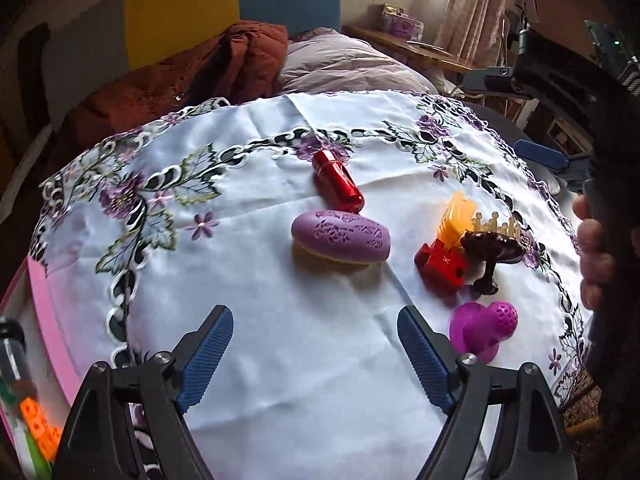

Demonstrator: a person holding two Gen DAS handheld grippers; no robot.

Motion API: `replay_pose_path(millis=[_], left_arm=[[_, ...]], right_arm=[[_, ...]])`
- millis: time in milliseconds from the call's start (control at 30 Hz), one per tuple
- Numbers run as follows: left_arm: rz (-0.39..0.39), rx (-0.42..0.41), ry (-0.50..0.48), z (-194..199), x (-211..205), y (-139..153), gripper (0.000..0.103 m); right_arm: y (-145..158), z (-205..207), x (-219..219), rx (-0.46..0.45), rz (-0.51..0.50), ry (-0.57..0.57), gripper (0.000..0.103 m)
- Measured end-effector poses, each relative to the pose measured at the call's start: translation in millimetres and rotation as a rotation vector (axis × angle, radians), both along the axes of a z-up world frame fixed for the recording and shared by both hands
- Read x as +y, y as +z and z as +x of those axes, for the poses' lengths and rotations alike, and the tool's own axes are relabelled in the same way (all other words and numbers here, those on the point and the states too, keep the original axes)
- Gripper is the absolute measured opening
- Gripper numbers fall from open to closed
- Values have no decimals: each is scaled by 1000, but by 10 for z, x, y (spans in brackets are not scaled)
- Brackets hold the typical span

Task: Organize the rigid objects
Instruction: 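Move both tools back over the remaining toys on the tablecloth, then grasp the purple textured egg with the left tool while the right tool grasps the red K puzzle piece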

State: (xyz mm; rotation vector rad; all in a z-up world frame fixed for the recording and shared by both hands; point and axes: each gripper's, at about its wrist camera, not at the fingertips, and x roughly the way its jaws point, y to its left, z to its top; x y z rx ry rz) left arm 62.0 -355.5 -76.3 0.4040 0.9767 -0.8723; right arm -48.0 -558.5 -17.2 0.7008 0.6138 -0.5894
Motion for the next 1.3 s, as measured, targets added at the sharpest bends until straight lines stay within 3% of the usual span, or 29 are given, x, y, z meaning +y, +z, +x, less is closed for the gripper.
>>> replay_pose_path(millis=[133,233,433,467,533,667,867,1000,1100,1167,1233,1300], left_arm=[[11,14,-18,139,-293,-87,90],[34,-2,-38,202,-449,-146,100],[65,-23,-61,311,-674,-260,100],[70,-18,-63,330,-695,-293,99],[52,27,-74,370,-702,-356,77],[0,45,-49,331,-522,-332,77],[-14,36,37,52,54,-298,77],[-20,9,55,-245,387,-303,77],[-22,-31,42,-429,527,-311,77],[-31,-26,34,-466,575,-310,77],[-46,-5,40,-464,615,-300,77],[-56,2,45,-470,644,-299,77]], right_arm=[[-12,-5,-20,-9,22,2,97],[-20,-9,-43,-16,42,1,97],[-26,-18,-63,-29,57,-7,98],[-28,-16,-63,-27,58,-7,98],[-31,-14,-63,-25,55,-8,98],[-40,-7,-63,-17,50,-5,98],[-43,-6,-68,-34,68,19,98],[-89,100,14,-31,101,115,98],[-124,208,154,-42,158,259,95],[-152,285,283,-38,229,389,86],[-168,323,428,6,259,481,84],[-223,364,570,106,253,550,78]])
